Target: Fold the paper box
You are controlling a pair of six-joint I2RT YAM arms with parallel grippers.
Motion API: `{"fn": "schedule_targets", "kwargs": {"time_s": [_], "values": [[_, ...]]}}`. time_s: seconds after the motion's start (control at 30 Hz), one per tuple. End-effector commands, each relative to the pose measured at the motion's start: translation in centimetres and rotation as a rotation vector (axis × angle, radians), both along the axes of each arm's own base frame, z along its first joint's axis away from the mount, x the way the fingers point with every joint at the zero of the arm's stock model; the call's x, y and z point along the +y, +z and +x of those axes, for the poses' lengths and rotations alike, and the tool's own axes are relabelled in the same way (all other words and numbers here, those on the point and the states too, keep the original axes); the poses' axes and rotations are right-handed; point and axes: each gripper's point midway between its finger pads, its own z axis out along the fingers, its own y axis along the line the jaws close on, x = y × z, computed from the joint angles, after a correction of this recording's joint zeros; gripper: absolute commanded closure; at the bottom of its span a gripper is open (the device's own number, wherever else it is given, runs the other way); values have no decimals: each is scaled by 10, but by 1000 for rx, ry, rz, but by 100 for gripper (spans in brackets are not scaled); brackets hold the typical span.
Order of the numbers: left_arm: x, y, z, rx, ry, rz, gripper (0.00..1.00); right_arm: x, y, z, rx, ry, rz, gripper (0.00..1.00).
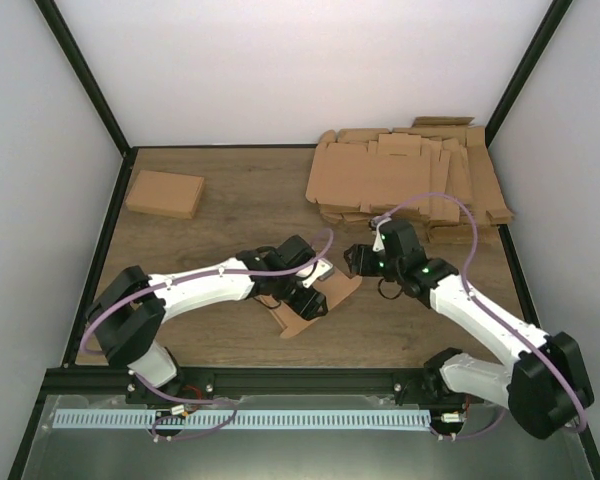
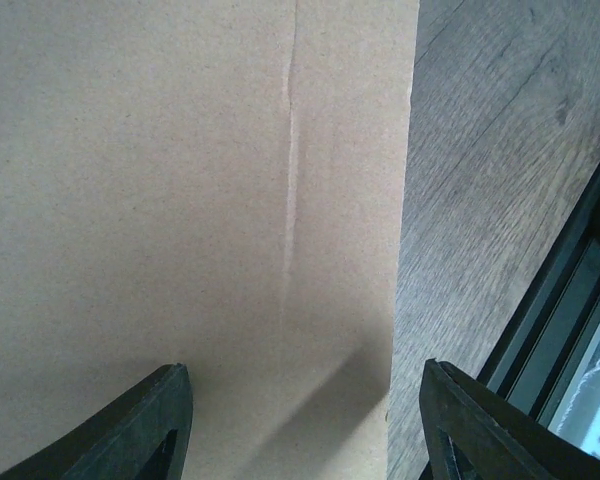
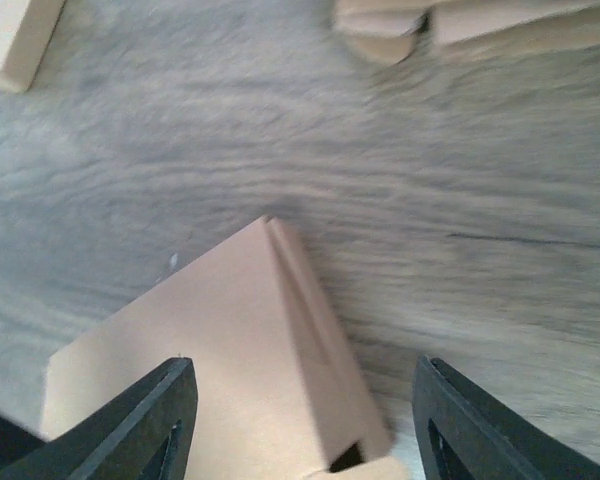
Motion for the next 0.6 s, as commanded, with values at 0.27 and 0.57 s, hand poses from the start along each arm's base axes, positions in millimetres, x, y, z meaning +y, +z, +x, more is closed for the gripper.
{"fn": "schedule_targets", "kwargs": {"time_s": [0.27,0.57], "values": [[24,47,14,-36,243,-120,14,56,-14,8,88,354,69,43],[85,55,10,123,612,-269,21,62,-32,-5,180,412,99,56]]}}
